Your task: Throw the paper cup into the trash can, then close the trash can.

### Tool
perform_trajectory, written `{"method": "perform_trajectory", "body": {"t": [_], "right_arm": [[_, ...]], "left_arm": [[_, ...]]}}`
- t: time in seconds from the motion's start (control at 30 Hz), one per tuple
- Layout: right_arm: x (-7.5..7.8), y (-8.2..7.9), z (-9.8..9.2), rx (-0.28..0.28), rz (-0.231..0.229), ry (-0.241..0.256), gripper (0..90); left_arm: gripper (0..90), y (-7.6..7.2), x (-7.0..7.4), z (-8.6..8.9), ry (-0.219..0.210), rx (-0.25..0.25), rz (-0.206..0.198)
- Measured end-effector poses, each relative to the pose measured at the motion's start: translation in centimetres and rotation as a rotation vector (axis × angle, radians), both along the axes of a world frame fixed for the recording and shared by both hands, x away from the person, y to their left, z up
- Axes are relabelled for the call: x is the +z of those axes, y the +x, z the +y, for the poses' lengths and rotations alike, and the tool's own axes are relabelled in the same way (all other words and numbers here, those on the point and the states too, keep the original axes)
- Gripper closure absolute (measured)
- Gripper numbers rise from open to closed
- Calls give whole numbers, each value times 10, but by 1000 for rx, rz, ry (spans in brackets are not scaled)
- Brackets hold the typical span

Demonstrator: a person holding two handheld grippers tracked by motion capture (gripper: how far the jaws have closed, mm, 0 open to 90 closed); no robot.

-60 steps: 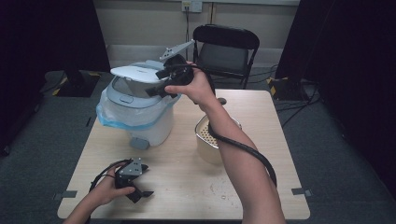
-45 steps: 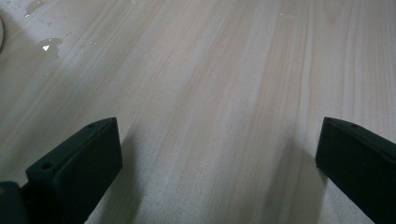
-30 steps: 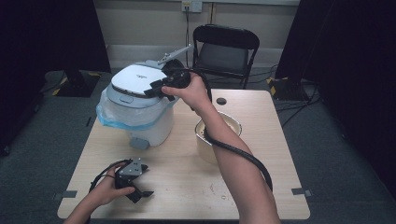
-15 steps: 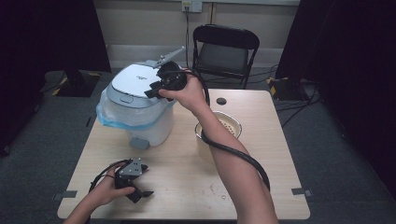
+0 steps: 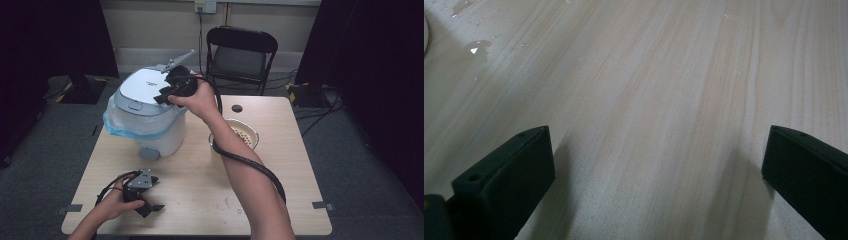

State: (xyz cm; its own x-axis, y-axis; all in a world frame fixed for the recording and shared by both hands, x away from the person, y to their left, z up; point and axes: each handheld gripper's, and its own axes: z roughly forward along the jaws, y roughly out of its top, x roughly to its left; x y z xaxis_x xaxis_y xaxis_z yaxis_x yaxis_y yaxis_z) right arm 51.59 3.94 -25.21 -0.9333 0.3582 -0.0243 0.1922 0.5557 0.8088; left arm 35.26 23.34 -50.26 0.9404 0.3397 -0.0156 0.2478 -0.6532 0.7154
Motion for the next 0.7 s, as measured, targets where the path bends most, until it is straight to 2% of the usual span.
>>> {"method": "perform_trajectory", "body": {"t": [0.43, 0.63, 0.7], "right_arm": [[0, 1, 1, -6, 0, -7, 656], [-2, 0, 0, -26, -1, 1, 693], [-3, 1, 0, -24, -3, -4, 734]], "left_arm": [[0, 0, 0, 0, -4, 0, -1], [0, 0, 0, 0, -2, 0, -1], [0, 0, 0, 0, -2, 0, -2]]}}
